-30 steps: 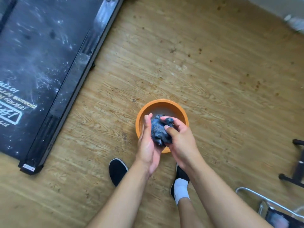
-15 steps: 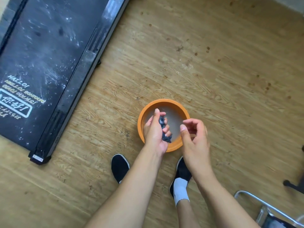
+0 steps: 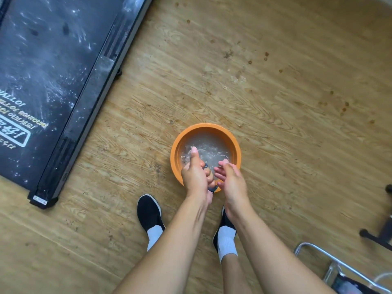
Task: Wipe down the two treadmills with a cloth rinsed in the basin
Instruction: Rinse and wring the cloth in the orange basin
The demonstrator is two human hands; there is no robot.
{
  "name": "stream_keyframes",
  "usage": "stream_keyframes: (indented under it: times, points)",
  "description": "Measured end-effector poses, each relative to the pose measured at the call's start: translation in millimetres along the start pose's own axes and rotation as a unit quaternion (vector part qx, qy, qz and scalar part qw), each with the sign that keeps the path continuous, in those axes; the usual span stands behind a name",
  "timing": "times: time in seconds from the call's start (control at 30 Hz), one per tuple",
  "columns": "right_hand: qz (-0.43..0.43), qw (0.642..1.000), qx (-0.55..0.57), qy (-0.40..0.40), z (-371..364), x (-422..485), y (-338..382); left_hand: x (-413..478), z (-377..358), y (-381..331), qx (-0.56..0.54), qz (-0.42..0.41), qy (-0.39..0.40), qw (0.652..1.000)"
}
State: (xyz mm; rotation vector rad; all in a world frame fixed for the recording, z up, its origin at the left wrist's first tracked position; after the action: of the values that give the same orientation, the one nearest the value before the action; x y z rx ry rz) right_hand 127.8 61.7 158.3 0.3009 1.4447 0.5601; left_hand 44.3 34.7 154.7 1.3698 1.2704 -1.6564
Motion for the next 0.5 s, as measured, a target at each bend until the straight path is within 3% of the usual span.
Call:
stream_keyframes:
  times: [0.07, 0.13, 0.2, 0.23, 0.33, 0.43, 0.5]
  points:
    - [-0.072, 0.993, 0.094, 0.026, -5, -5, -4, -8, -6, 5, -0.050, 0.015, 0.061, 0.997]
    - [-0.148, 0.962, 0.226, 0.042, -10, -9, -6, -13, -8, 12, -0.066, 0.011, 0.105, 0.992]
    - [-0.178, 0.944, 0.275, 0.041, -8, -8, -3, -14, -4, 16, 0.045, -0.062, 0.108, 0.991]
    - [-0.181, 0.944, 0.273, 0.038, -6, -6, 0, -15, -1, 15, 0.146, -0.125, 0.109, 0.975]
    - [-0.183, 0.949, 0.252, 0.048, -3, 1, 10, -24, 3, 17, 0.396, -0.252, 0.147, 0.871]
    - [-0.171, 0.965, 0.185, 0.071, -9, 2, 27, -32, 7, 9, 0.472, -0.353, 0.135, 0.797]
    - [-0.134, 0.981, 0.117, 0.081, -13, -2, 35, -43, 6, -9, 0.498, -0.347, 0.107, 0.788]
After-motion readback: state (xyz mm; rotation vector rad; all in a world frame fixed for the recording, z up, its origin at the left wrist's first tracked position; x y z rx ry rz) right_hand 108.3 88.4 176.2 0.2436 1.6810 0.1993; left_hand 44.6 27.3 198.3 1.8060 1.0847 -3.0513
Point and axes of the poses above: each hand's wrist, its own x-axis towards the middle knuckle, its own z-axis out of the back of the hand, y = z × x, the point moved 3 cm from there along x, towards the middle knuckle, and after that the axes turned 4 degrees about z, right-handed, at the moved point
